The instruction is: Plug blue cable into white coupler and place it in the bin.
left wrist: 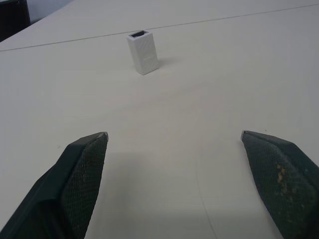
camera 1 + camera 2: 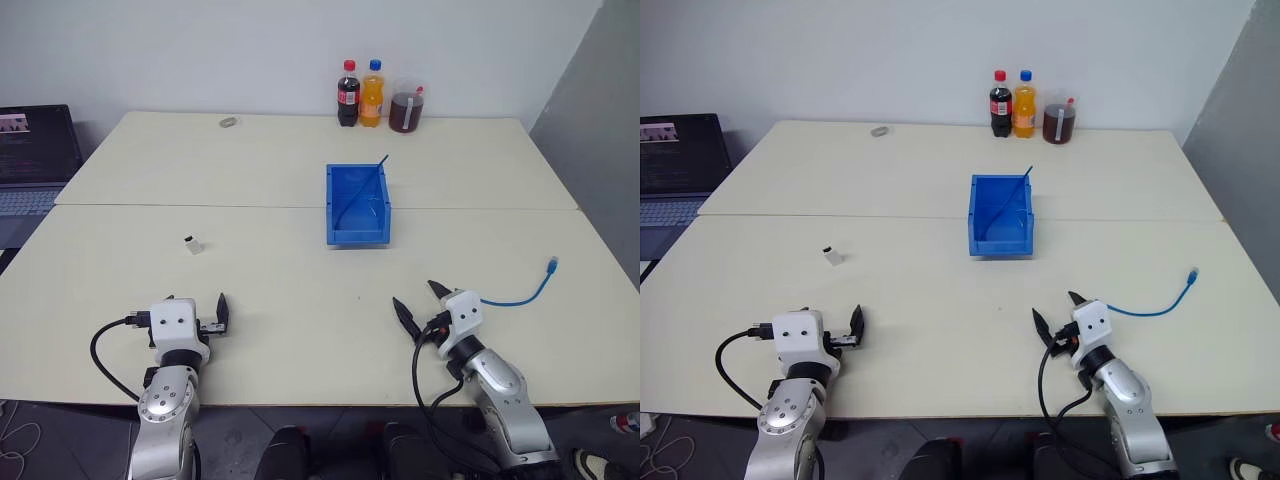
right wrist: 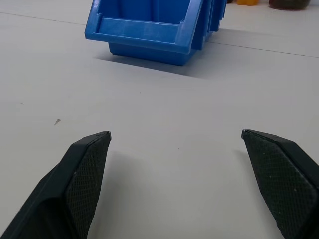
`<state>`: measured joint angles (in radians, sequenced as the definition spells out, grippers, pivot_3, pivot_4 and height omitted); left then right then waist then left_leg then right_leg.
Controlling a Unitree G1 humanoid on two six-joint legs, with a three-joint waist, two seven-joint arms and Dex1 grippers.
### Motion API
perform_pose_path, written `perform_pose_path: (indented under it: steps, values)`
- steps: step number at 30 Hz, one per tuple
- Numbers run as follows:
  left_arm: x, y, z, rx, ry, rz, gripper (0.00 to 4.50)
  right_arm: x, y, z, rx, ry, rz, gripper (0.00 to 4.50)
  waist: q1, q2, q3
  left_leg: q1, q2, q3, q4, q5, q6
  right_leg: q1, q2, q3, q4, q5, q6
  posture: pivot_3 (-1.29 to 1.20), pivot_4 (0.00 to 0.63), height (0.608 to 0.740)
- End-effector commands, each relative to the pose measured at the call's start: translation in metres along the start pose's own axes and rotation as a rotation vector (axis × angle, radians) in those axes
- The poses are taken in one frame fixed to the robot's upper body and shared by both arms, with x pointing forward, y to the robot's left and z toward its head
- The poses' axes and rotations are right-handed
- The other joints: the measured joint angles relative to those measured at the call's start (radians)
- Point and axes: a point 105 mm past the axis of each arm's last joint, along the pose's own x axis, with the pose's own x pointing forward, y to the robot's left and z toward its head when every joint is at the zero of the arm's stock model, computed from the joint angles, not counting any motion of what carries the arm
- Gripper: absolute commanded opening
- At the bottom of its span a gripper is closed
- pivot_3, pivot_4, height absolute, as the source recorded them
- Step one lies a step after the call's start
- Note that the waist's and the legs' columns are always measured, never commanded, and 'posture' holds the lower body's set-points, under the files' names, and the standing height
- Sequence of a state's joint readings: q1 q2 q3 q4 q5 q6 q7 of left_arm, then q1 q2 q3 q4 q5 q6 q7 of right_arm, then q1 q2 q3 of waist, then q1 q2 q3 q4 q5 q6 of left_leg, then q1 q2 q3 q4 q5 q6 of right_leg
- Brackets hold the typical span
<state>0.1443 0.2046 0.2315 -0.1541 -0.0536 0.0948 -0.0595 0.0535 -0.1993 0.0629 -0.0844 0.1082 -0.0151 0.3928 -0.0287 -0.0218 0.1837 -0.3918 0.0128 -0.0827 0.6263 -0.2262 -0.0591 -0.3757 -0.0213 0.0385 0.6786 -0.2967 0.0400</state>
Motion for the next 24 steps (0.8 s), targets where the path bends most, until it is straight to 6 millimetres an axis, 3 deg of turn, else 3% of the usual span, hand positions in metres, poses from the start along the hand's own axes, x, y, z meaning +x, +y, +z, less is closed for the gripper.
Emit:
perform_pose_path:
  steps: [1, 12, 21, 24]
  values:
    - [-0.001, -0.006, 0.011, -0.013, -0.053, -0.03, 4.5, -0.001, 0.0, 0.01, -0.017, -0.038, 0.002, 4.46, 0.0, 0.0, 0.0, 0.0, 0.0, 0.0, 0.0, 0.0, 0.0, 0.0, 0.0, 0.0, 0.0, 0.0, 0.0, 0.0, 0.15, 0.74]
    - [-0.009, -0.01, 0.005, 0.044, -0.024, -0.079, 4.5, -0.002, 0.0, 0.009, -0.018, -0.035, 0.007, 4.46, 0.0, 0.0, 0.0, 0.0, 0.0, 0.002, 0.0, 0.0, 0.0, -0.001, 0.0, 0.001, 0.0, 0.0, 0.0, 0.0, 0.15, 0.74]
    - [-0.018, -0.019, 0.012, -0.087, -0.07, -0.211, 4.5, -0.004, -0.003, 0.01, -0.027, -0.041, -0.009, 4.46, 0.0, 0.0, 0.0, -0.001, 0.001, 0.002, 0.0, 0.0, 0.0, -0.002, 0.0, 0.002, 0.0, 0.0, 0.0, 0.0, 0.15, 0.74]
    - [-0.022, -0.032, 0.021, -0.13, -0.097, -0.332, 4.5, -0.006, -0.004, 0.015, -0.048, -0.061, -0.019, 4.46, 0.0, 0.0, 0.0, -0.001, 0.001, 0.002, 0.0, 0.0, 0.0, -0.003, 0.0, 0.002, 0.0, 0.0, 0.0, 0.0, 0.15, 0.74]
